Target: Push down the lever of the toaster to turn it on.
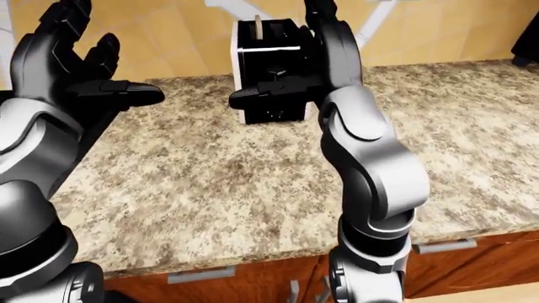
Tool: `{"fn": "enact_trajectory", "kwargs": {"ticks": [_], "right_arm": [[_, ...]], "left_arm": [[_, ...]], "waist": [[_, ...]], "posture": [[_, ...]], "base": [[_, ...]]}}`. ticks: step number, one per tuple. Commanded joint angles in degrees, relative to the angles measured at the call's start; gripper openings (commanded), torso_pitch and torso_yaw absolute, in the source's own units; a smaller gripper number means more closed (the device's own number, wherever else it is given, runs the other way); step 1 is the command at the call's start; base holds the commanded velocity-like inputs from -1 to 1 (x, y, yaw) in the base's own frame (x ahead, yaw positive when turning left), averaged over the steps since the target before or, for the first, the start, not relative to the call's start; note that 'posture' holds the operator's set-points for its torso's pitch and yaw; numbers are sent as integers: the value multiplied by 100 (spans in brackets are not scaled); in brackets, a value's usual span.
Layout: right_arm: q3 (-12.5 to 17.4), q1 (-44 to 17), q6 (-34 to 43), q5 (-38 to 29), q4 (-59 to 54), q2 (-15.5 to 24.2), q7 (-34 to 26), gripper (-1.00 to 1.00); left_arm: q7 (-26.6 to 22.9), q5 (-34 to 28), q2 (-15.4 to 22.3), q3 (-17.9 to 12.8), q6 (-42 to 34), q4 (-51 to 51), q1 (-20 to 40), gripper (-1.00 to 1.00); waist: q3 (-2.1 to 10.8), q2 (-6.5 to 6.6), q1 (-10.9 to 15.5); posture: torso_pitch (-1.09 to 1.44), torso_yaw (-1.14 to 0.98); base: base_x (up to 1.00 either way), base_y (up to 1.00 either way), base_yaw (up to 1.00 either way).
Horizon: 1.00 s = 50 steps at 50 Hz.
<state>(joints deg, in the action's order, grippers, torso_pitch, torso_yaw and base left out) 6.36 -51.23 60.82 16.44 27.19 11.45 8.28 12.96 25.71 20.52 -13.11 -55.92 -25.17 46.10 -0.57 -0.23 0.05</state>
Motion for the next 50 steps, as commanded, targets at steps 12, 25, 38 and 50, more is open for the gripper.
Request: {"fn": "enact_trajectory", "kwargs": {"ticks": [12,25,38,50], "right_arm": [[-10,-161,-197,-55,139,-2,-15,100],[-144,-100,-640,-282,-303,-145,-176,100],[-183,-793,-1248,-582,-1673,-218,-364,100],[-346,-1221,-1821,-898,-2802,-360,-551,100]], "left_arm": [[35,4,52,-24,240,-102,142,100],[-171,-418,-106,170,558,110,43,100],[-174,-395,-155,100,520,111,109,100],[-136,-299,-143,48,487,43,127,100]], "waist": [[567,18,12],[1070,25,43],[1552,31,90],[1808,45,141]], "posture": [[-22,0],[-30,0],[-41,0],[-48,0]], "base": [[0,0,0],[0,0,0],[0,0,0],[0,0,0]]}}
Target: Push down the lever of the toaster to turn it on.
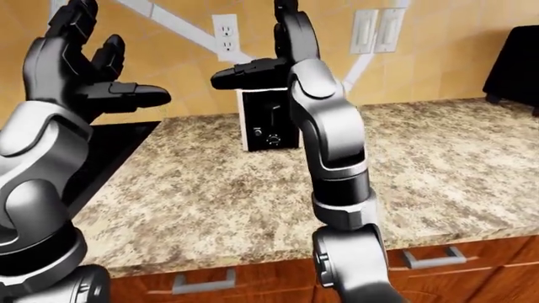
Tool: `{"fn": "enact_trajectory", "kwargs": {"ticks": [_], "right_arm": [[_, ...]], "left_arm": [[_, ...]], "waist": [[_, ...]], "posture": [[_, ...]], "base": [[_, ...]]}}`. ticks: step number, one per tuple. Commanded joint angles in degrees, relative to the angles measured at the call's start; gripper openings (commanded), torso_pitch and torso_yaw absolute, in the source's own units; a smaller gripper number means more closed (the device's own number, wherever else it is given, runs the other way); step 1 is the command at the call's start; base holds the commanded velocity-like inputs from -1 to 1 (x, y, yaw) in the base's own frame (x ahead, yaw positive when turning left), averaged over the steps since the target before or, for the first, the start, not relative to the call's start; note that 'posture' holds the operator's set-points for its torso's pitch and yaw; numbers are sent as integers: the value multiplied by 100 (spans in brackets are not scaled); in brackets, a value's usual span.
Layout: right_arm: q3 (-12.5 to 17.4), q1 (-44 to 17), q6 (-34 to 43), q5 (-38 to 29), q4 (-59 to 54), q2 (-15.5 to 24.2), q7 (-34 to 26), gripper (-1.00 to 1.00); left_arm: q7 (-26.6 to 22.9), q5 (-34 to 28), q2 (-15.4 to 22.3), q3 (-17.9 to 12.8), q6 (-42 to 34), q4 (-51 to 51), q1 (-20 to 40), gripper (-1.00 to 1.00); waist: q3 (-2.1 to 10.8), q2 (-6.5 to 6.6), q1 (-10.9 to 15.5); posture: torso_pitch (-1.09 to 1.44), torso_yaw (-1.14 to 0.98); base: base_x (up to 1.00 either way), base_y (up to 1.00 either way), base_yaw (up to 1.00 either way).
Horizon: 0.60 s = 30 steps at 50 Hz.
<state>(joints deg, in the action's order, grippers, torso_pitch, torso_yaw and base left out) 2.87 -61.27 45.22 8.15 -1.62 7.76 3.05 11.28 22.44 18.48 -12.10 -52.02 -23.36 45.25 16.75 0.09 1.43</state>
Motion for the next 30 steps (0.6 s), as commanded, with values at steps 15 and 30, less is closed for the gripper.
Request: {"fn": "enact_trajectory", "kwargs": {"ticks": [15,30], "right_arm": [[-139,-85,-687,-400,-399,-300,-255,100],[-201,262,-1070,-689,-753,-475,-403,100]], "left_arm": [[132,151,145,-91,167,-188,244,100],[156,163,205,-91,189,-193,223,100]], "waist": [[271,4,66],[292,21,47]], "posture": [[-52,0],[-52,0]], "base": [[0,0,0],[0,0,0]]}}
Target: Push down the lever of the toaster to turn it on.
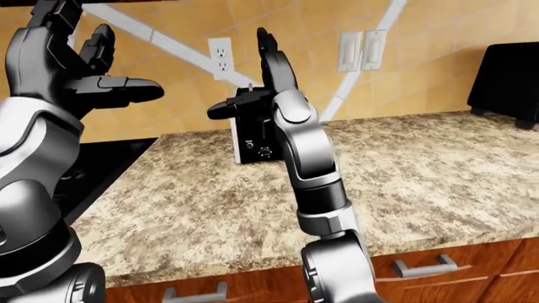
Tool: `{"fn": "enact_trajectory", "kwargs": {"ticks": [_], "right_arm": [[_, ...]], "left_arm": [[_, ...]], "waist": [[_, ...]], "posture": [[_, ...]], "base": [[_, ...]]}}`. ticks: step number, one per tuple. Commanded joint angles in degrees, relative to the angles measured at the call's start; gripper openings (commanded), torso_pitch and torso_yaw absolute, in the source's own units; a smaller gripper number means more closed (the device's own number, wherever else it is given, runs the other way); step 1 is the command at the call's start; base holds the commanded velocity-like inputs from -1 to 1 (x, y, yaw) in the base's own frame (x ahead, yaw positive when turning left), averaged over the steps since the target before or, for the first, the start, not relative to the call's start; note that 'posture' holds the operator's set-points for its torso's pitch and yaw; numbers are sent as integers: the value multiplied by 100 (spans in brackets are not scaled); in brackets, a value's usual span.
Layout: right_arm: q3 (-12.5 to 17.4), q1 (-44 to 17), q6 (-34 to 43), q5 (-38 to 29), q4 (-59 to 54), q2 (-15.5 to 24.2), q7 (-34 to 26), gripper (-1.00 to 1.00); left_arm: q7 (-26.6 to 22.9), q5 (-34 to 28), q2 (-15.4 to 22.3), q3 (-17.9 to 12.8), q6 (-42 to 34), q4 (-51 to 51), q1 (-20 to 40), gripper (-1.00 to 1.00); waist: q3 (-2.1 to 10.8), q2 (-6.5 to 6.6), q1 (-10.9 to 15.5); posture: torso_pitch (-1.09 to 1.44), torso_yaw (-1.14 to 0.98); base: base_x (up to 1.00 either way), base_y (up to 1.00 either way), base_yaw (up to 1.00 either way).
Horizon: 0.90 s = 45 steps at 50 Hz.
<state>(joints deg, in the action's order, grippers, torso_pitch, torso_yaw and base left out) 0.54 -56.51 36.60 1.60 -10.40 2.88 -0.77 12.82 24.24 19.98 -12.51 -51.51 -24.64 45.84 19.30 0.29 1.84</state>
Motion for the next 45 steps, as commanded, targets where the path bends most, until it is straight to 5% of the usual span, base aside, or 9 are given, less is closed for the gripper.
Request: {"fn": "enact_trajectory", "kwargs": {"ticks": [1,45], "right_arm": [[22,-191,-204,-46,131,-13,-22,100],[10,169,-727,-232,-937,-213,-90,100]], "left_arm": [[5,-15,59,-52,128,-71,171,100],[-43,-104,71,-45,181,3,158,100]], "waist": [[37,5,0],[59,27,-1]], "posture": [[-52,0],[-52,0]], "base": [[0,0,0],[0,0,0]]}}
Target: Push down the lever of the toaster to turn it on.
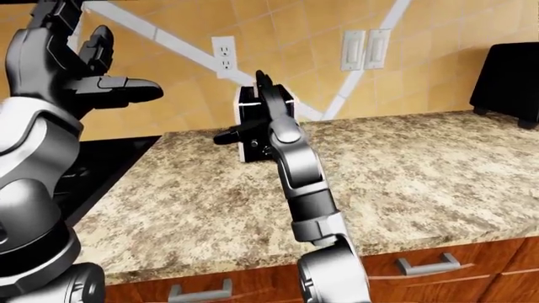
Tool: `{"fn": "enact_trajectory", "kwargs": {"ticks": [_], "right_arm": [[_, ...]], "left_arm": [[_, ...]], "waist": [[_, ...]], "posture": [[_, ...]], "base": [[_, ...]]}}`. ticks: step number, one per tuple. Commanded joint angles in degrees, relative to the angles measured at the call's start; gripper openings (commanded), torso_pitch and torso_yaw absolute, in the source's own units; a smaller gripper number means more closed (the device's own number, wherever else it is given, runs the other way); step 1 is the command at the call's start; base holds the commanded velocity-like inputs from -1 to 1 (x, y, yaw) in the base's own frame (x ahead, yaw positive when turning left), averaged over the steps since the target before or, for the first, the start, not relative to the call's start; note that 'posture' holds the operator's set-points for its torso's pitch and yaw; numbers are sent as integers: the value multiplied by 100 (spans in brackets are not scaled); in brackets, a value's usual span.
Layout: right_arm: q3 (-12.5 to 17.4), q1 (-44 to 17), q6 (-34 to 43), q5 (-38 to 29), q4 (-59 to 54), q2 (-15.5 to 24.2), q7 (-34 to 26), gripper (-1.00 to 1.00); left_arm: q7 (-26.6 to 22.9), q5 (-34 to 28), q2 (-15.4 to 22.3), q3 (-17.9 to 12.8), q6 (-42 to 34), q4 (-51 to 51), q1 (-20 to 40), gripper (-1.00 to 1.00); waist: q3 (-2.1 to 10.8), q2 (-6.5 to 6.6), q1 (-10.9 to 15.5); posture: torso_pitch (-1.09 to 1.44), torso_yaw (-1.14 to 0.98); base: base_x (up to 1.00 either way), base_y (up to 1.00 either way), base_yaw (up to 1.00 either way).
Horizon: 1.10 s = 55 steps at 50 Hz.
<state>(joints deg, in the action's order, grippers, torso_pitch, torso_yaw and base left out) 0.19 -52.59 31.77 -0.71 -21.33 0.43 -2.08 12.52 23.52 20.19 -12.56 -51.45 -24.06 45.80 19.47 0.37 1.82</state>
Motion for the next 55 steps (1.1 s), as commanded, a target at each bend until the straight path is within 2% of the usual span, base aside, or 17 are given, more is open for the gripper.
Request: {"fn": "enact_trajectory", "kwargs": {"ticks": [1,23,30,40,50,55], "right_arm": [[45,-223,-251,5,133,25,58,100],[51,-229,-669,27,-467,24,96,100],[30,-230,-593,22,-431,6,102,100],[86,-469,-994,58,-1181,-11,138,100],[79,-540,-1050,90,-1406,-46,252,100],[147,-752,-1387,123,-2048,-11,311,100]], "left_arm": [[-16,-39,46,-34,180,-51,157,100],[-28,-53,35,-40,193,-34,169,100],[-12,-22,44,-54,155,-67,175,100],[4,0,62,-60,150,-75,178,100],[21,-7,54,-45,133,-73,200,100],[-5,-29,52,-40,180,-54,163,100]], "waist": [[44,19,1],[52,24,-8],[50,24,-12],[57,37,-21],[55,42,-16],[61,49,-19]], "posture": [[-52,0],[-52,0],[-52,0],[-52,0],[-52,0],[-52,0]], "base": [[0,0,0],[0,0,0],[0,0,0],[0,0,0],[0,0,0],[0,0,0]]}}
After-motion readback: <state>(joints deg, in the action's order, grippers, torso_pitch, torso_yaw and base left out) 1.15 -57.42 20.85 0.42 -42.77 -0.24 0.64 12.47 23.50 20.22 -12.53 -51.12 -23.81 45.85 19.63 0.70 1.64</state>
